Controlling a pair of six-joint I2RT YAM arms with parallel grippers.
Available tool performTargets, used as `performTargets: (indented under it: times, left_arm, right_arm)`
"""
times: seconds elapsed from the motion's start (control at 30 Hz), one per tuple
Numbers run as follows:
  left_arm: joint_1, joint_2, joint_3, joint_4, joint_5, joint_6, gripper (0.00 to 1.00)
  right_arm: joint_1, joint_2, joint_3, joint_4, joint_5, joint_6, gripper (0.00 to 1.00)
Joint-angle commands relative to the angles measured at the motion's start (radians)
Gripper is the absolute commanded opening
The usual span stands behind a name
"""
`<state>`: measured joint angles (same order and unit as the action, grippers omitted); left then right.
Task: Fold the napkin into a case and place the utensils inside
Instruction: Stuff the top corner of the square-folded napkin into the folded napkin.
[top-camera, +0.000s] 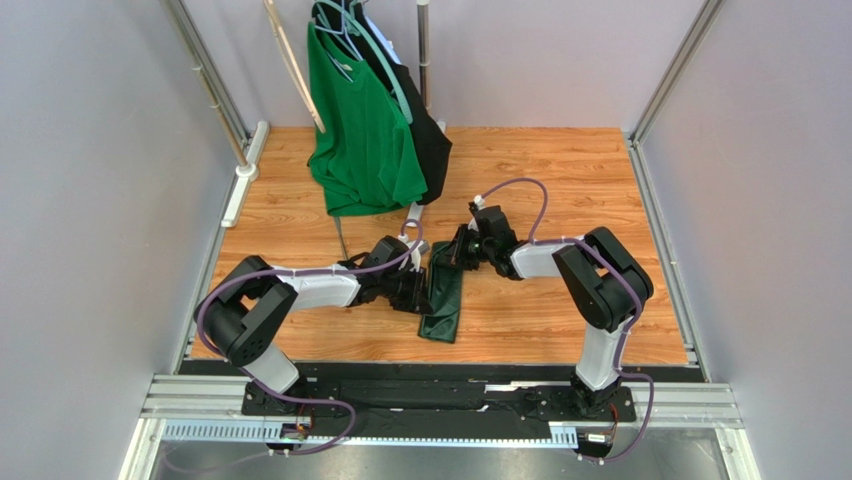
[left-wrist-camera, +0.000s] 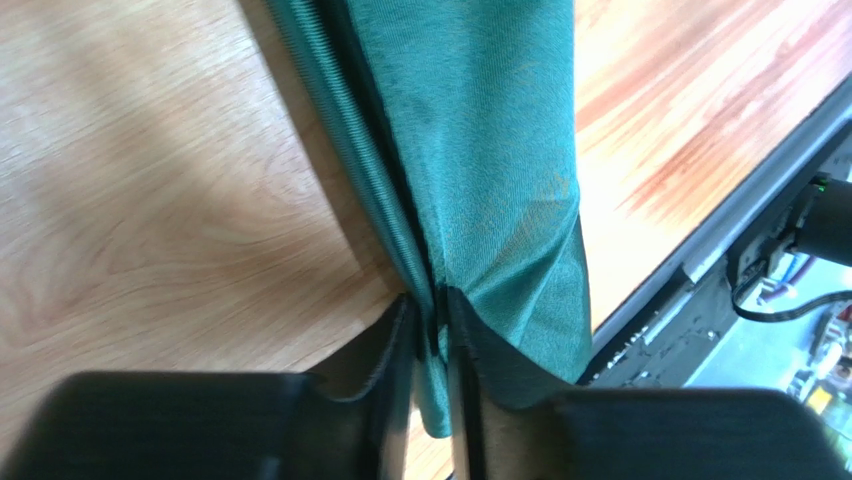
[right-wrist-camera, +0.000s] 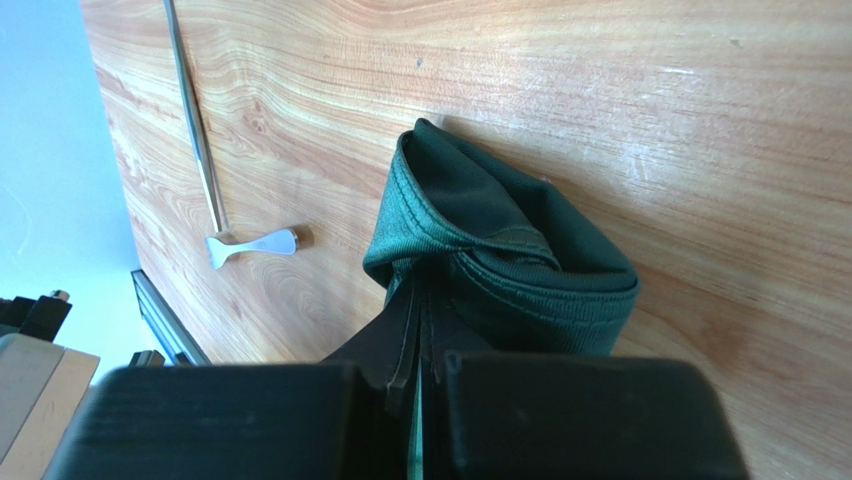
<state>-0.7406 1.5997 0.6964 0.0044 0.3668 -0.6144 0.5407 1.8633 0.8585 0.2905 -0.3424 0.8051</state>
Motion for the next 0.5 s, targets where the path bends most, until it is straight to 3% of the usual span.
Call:
performTargets:
  times: [0.0, 0.07, 0.17, 0.3, 0.47]
  left_arm:
    - [-0.009, 0.011, -0.052, -0.058, -0.023, -0.005, 0.18]
    - [-0.008, 0.005, -0.076, -0.018, -0.029, -0.016, 0.07]
    - [-0.009, 0.009, -0.103, 0.058, -0.003, -0.039, 0.0]
    - [-0.009, -0.003, -0.169, 0.211, 0.021, -0.114, 0.0]
    - [-0.009, -0.03, -0.212, 0.267, 0.006, -0.168, 0.0]
  right_arm:
    - [-0.01, -0.022, 0.036, -0.092, 0.02, -0.082, 0.0]
    - [-0.012, -0.056, 0.065, -0.202, -0.001, -0.109, 0.01]
    - [-0.019, -0.146, 0.059, -0.302, -0.027, -0.173, 0.15]
    - [-0.051, -0.278, 0.007, -0.401, -0.027, -0.221, 0.33]
    - [-0.058, -0.386, -0.097, -0.441, -0.069, -0.247, 0.41]
